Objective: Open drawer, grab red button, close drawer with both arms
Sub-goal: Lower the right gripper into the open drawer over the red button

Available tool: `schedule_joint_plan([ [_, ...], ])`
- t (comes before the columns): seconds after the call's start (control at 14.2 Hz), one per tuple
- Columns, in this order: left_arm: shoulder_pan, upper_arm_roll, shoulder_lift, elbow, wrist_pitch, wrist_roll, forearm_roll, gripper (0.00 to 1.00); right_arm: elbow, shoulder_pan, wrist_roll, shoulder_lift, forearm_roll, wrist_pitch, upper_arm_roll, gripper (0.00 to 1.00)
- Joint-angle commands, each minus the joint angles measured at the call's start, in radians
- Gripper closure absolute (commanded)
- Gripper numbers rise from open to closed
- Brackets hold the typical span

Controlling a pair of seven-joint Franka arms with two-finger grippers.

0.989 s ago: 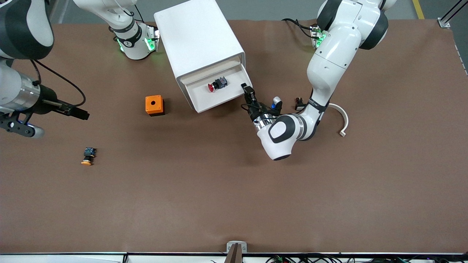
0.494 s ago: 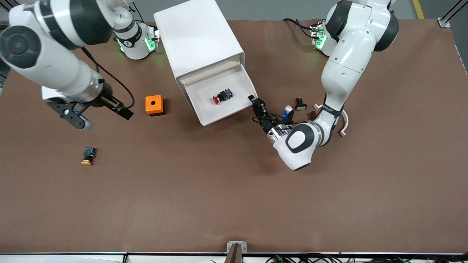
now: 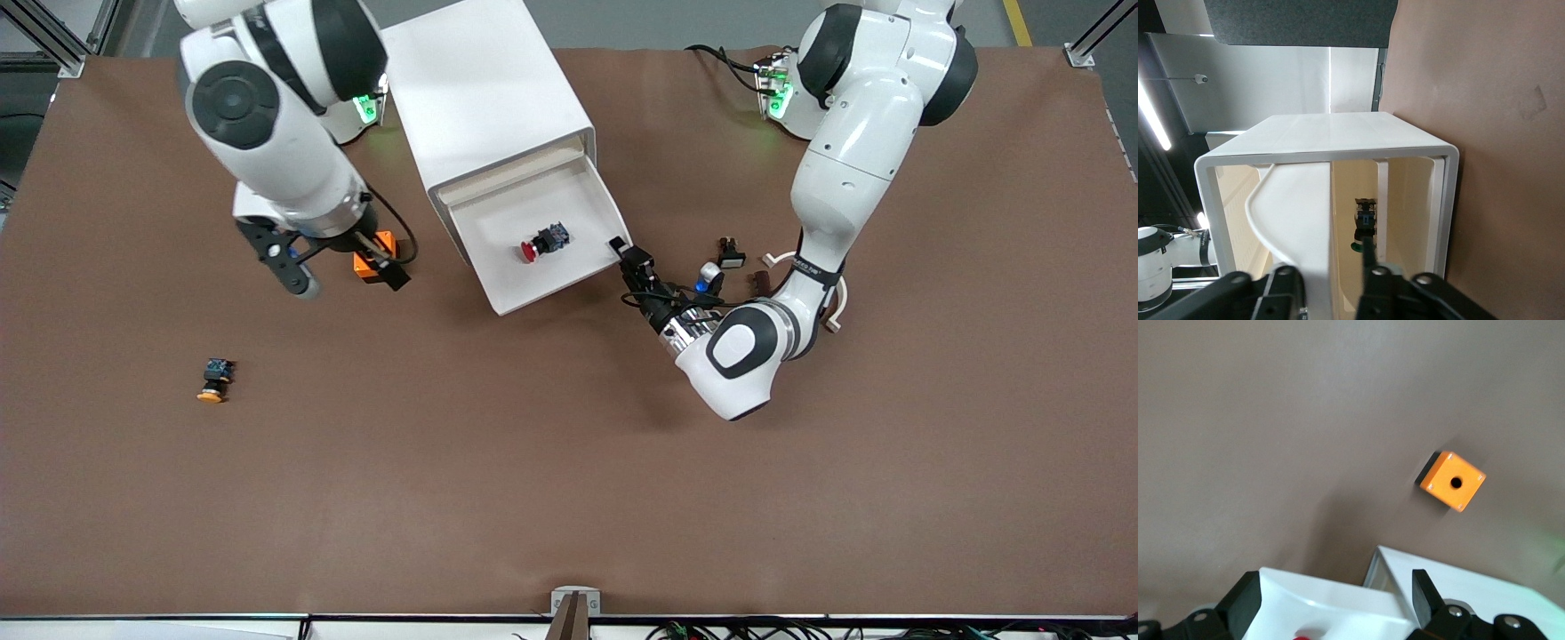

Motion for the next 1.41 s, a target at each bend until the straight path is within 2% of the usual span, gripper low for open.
schedule_joint_plan([
  [0.0, 0.003, 0.001, 0.005, 0.019, 0.002, 0.074, -0.032, 0.00, -0.092, 0.093, 0.153, -0.014, 0.002, 0.111, -0.013, 0.00],
  [0.28, 0.004, -0.002, 0.002, 0.071, 0.002, 0.278, -0.094, 0.00, -0.093, 0.179, 0.313, 0.043, -0.006, 0.192, -0.013, 0.00],
  [0.49, 0.026, -0.004, -0.002, 0.095, 0.000, 0.521, -0.095, 0.00, -0.086, 0.253, 0.419, 0.108, -0.012, 0.248, -0.013, 0.00],
  [0.64, 0.033, 0.022, -0.008, 0.120, -0.006, 0.675, -0.079, 0.00, -0.077, 0.281, 0.457, 0.142, -0.012, 0.275, -0.013, 0.00],
  [0.92, 0.021, 0.044, -0.037, 0.152, -0.010, 1.118, 0.081, 0.00, -0.033, 0.319, 0.531, 0.207, -0.009, 0.291, -0.013, 0.00],
  [1.06, 0.020, 0.053, -0.086, 0.158, 0.074, 1.257, 0.173, 0.00, -0.033, 0.321, 0.539, 0.217, -0.006, 0.297, -0.013, 0.02],
  [1.34, 0.000, 0.053, -0.192, 0.155, 0.281, 1.392, 0.366, 0.00, -0.033, 0.350, 0.542, 0.242, 0.006, 0.321, -0.012, 0.03],
])
